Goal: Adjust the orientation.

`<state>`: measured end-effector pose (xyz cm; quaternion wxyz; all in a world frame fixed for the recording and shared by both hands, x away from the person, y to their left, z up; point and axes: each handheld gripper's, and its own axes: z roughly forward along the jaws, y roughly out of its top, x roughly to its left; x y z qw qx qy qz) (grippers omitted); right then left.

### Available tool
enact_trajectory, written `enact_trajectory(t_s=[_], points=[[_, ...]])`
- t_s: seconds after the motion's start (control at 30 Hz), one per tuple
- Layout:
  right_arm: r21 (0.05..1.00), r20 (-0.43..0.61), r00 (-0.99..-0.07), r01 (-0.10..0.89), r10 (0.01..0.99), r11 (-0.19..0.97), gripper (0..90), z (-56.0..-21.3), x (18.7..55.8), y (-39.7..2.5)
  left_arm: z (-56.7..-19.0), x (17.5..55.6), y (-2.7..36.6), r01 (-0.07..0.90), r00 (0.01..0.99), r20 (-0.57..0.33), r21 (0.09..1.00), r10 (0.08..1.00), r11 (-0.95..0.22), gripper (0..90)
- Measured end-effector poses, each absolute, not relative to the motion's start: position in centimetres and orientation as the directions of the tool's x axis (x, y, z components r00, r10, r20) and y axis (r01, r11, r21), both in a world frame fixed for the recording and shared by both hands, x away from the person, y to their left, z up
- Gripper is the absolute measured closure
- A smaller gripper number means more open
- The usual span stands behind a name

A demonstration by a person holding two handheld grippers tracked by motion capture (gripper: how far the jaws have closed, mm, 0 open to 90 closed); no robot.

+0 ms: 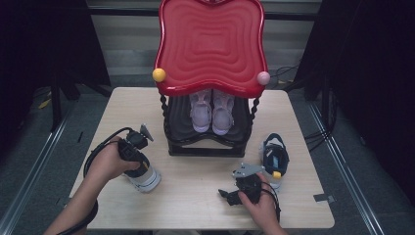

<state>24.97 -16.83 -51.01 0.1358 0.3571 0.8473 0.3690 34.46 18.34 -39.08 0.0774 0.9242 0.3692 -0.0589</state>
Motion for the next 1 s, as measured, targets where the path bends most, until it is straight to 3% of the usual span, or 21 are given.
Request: enact_trajectory(t_s=[0.37,0.7,1.0], points=[[0.721,0.035,-0.708,0.506,0.706,0.472,12.7,-51.00,24.97,-16.82,-39.51,34.85,18.36,0.718,0.695,-0.177,0.118,0.696,-0.686,56.3],[0.721,0.036,-0.707,0.507,0.706,0.472,12.7,-51.00,24.96,-16.81,-39.84,35.03,17.69,0.720,0.692,-0.177,0.098,0.700,-0.687,57.1],[0.725,0.028,-0.710,0.499,0.704,0.474,12.7,-51.02,25.02,-16.84,-39.32,34.91,18.19,0.714,0.697,-0.183,0.087,0.694,-0.695,64.9]])
